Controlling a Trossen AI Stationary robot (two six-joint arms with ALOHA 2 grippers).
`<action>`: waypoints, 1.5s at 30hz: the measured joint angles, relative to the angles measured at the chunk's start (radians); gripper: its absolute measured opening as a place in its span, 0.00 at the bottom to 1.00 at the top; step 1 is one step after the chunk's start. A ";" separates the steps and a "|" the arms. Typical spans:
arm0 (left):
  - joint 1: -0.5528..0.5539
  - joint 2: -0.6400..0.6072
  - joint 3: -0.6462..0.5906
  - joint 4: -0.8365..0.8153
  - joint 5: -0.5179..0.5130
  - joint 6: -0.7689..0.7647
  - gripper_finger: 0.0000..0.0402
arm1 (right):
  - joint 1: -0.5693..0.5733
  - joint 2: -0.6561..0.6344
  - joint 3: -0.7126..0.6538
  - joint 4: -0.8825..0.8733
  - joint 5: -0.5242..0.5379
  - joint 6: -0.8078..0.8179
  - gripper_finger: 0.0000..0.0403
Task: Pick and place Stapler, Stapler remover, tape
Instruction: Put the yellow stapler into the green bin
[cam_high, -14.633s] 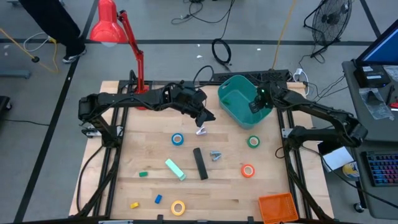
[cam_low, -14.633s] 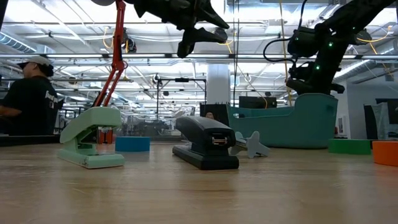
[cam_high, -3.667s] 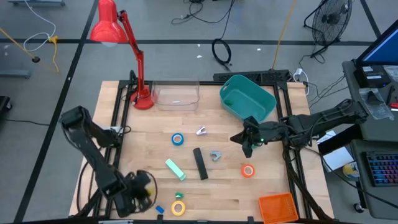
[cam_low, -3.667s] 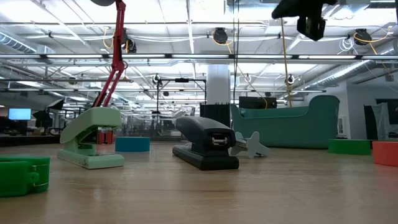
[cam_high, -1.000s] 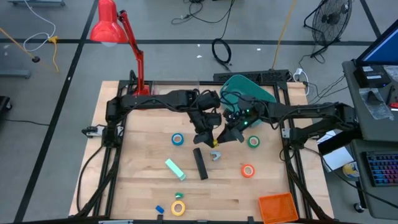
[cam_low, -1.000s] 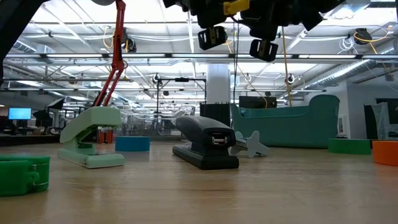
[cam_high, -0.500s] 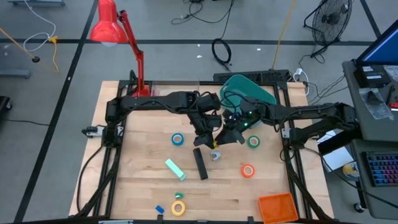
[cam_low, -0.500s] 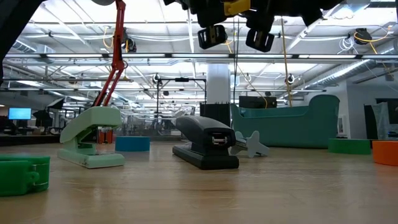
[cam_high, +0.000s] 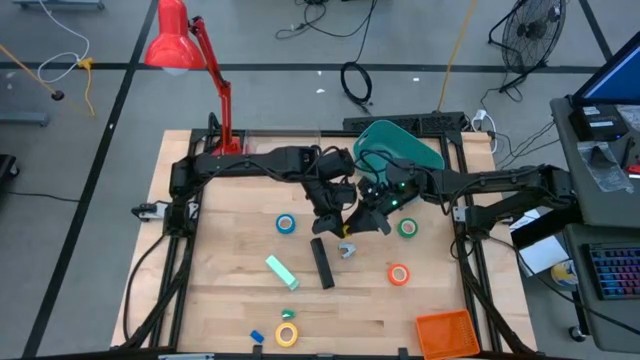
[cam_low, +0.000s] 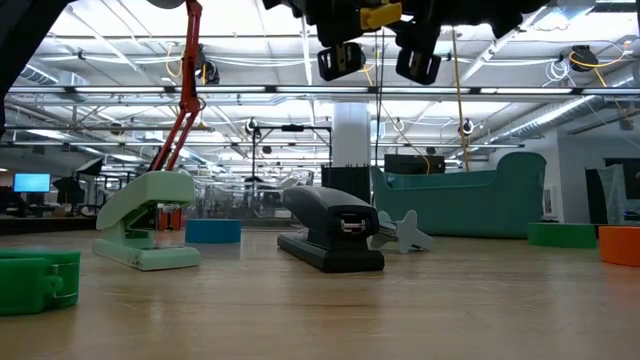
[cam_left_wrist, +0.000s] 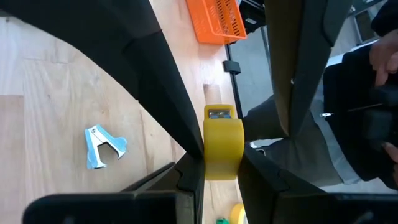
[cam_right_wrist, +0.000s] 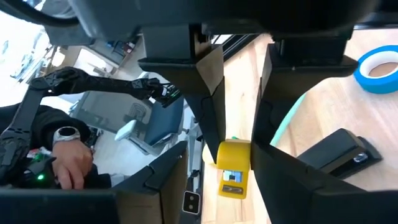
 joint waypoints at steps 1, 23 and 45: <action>0.000 0.000 0.000 0.000 0.000 0.000 0.18 | 0.000 -0.001 0.000 -0.003 0.004 -0.001 0.41; 0.015 0.002 -0.001 0.029 0.031 -0.022 0.18 | 0.005 -0.001 0.000 -0.055 0.006 -0.048 0.24; 0.044 -0.003 -0.001 -0.005 0.043 -0.010 0.36 | -0.005 0.000 0.000 -0.071 0.052 -0.055 0.17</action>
